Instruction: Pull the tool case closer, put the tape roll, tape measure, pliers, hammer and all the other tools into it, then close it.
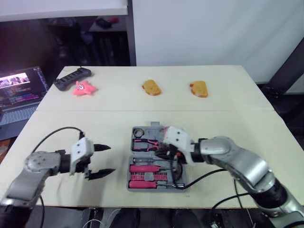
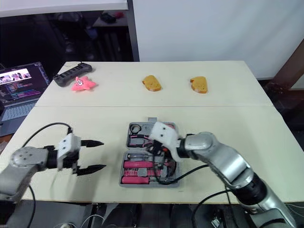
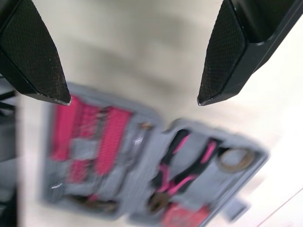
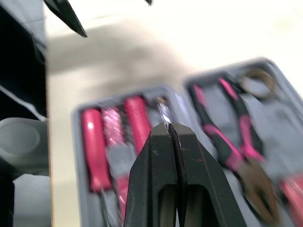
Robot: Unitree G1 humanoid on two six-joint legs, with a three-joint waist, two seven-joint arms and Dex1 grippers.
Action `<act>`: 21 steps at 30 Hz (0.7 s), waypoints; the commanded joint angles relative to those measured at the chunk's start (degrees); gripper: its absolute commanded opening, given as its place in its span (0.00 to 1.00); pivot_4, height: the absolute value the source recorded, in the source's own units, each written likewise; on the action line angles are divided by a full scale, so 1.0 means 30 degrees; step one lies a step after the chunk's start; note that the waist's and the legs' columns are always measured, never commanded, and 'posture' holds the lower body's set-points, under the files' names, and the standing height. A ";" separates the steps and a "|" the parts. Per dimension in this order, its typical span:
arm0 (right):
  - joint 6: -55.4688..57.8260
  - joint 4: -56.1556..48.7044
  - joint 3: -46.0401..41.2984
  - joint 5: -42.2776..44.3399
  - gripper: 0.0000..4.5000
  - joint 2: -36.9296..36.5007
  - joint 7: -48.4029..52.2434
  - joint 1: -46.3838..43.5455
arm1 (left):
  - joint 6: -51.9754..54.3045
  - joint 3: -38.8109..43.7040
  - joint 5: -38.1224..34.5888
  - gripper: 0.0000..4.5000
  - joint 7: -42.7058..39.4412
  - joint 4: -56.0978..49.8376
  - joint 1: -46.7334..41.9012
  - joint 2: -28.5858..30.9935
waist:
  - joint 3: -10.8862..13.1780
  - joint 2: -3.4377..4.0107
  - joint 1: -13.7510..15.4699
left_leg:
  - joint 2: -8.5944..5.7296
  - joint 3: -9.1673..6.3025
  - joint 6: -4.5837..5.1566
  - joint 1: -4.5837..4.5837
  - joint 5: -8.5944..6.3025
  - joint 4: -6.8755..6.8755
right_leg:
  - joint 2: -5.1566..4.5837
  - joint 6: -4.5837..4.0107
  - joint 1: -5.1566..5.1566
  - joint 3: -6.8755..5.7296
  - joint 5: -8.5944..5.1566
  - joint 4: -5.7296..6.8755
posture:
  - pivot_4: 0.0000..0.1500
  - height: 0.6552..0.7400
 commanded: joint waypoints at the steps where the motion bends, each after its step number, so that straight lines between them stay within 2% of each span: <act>1: 0.0877 0.2777 -0.0197 -0.2078 0.00 -0.1163 -0.1560 0.0182 | 0.0382 -0.1498 0.1396 0.88 0.1211 0.1831 -0.1527 -0.1156 | -0.0005 -0.0060 0.0046 | -0.0003 0.0010 0.0000 -0.0005 0.0000 0.0001 | 0.0001 0.0001 -0.0001 0.0002 0.0001 0.0001 | 1.00 1.00; 3: 0.1217 0.3550 -0.0031 -0.2495 0.00 -0.1249 -0.1967 0.0400 | -0.0246 -0.2254 0.2357 0.71 0.1795 0.3490 -0.2517 -0.2037 | -0.0002 -0.0054 -0.0036 | -0.0002 0.0026 0.0001 -0.0010 -0.0001 -0.0005 | 0.0000 0.0002 -0.0027 0.0017 0.0002 0.0005 | 1.00 1.00; 8: 0.1609 0.3765 0.1232 -0.3564 0.00 -0.1303 -0.2338 0.0620 | -0.1190 -0.3100 0.3428 0.09 0.2086 0.5189 -0.3186 -0.2713 | -0.0004 -0.0051 -0.0491 | 0.0029 0.0040 -0.0021 -0.0211 0.0016 -0.0002 | 0.0032 -0.0005 -0.0274 0.0052 0.0004 0.0054 | 1.00 1.00; 9: 0.1740 0.3725 0.1440 -0.3589 0.00 -0.1120 -0.2335 0.0628 | -0.1296 -0.3254 0.3619 0.01 0.2159 0.5299 -0.3197 -0.2761 | -0.0004 -0.0051 -0.0479 | 0.0028 0.0052 -0.0029 -0.0241 0.0021 0.0008 | 0.0031 -0.0005 -0.0313 0.0067 0.0008 0.0060 | 1.00 1.00; 21: 0.2528 0.3142 0.3266 -0.3662 0.00 0.2287 -0.2125 -0.0592 | -0.1328 -0.4484 0.4807 0.01 0.2389 0.5260 -0.3252 -0.3870 | -0.0016 -0.0044 -0.0313 | 0.0007 0.0031 -0.0053 -0.0257 0.0037 0.0026 | 0.0014 0.0021 -0.0305 0.0060 0.0034 0.0064 | 1.00 1.00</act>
